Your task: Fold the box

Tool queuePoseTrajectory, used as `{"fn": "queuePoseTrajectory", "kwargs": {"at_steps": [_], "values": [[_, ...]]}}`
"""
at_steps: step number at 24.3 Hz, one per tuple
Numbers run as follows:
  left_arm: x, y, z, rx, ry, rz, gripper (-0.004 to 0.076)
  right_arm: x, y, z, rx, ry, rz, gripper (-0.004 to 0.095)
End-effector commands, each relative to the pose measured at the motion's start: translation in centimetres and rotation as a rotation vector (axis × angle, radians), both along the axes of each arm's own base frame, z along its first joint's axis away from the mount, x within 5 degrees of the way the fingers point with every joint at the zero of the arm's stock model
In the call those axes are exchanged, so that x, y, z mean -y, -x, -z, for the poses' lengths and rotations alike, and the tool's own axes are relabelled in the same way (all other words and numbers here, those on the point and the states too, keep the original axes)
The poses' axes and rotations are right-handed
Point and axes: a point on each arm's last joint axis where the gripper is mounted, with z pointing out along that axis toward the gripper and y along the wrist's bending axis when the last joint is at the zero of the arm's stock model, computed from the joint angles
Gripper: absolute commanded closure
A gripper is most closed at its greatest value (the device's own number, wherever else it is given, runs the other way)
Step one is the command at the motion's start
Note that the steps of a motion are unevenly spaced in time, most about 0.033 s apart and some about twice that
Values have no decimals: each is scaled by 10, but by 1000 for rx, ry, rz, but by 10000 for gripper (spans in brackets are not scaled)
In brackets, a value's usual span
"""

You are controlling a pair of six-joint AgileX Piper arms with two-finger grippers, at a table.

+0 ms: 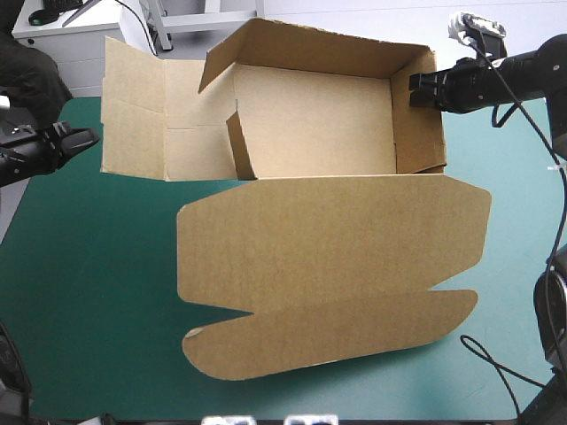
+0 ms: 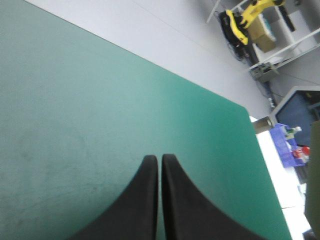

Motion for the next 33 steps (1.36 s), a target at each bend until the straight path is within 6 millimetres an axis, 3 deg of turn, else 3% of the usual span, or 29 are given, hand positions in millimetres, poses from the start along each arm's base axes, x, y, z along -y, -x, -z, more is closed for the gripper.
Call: {"fn": "queuePoseTrajectory", "kwargs": {"at_steps": [1,6,10,15,22,33], "values": [[27,-1,-27,134,93,81,715,-6,30,-41,117,-88,-38,927],[63,-5,-37,194,181,208,715,-10,38,-49,137,-123,-58,927],[80,1,-49,261,293,334,715,-11,38,-50,138,-142,-67,927],[84,11,-59,283,292,339,715,-17,38,-48,139,-127,-84,925],[97,41,-81,319,231,361,715,-26,28,-47,188,-116,-53,926],[117,64,-92,323,171,415,715,-29,19,-43,201,-125,-37,925]]}}
